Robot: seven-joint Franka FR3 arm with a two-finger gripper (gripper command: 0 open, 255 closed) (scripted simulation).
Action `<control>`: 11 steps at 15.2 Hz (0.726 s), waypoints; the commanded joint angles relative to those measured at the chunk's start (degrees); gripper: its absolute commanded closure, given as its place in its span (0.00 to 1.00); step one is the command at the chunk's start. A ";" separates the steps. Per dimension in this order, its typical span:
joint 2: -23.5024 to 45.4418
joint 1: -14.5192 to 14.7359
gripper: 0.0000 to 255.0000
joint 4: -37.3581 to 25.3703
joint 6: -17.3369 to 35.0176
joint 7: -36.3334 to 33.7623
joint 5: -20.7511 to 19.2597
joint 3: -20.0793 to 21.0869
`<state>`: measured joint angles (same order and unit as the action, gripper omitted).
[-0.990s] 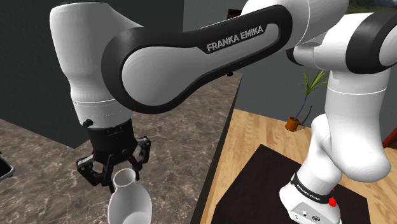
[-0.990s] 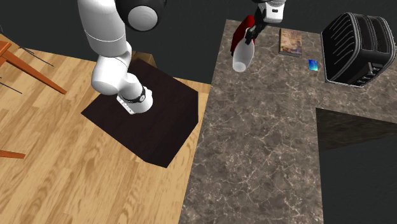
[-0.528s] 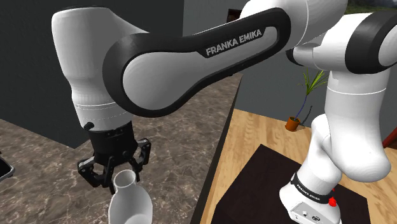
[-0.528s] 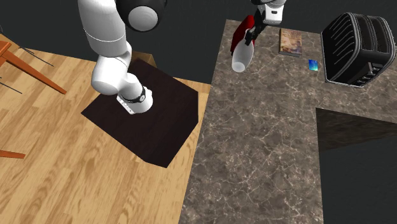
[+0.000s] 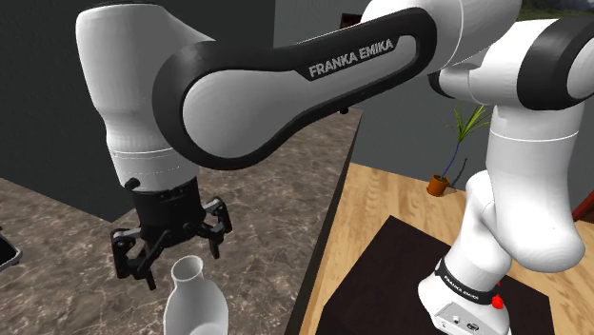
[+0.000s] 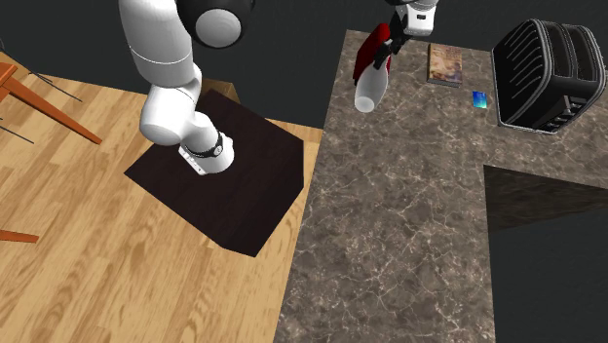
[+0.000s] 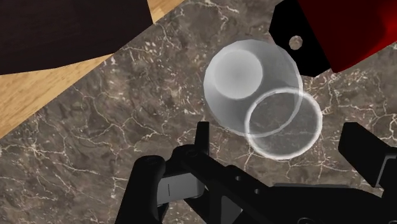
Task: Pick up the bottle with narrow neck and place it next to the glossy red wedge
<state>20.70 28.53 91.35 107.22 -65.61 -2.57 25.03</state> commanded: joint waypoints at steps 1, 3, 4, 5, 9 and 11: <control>-0.23 0.04 0.00 -2.82 -3.02 0.02 0.11 0.07; -0.28 0.11 0.00 -6.21 -6.45 0.07 0.16 0.10; -0.28 0.11 0.00 -6.21 -6.45 0.07 0.16 0.10; -0.28 0.10 0.00 -6.20 -6.45 0.07 0.16 0.10; -0.28 0.11 0.00 -6.21 -6.45 0.07 0.16 0.10; -0.28 0.11 0.00 -6.21 -6.45 0.07 0.16 0.10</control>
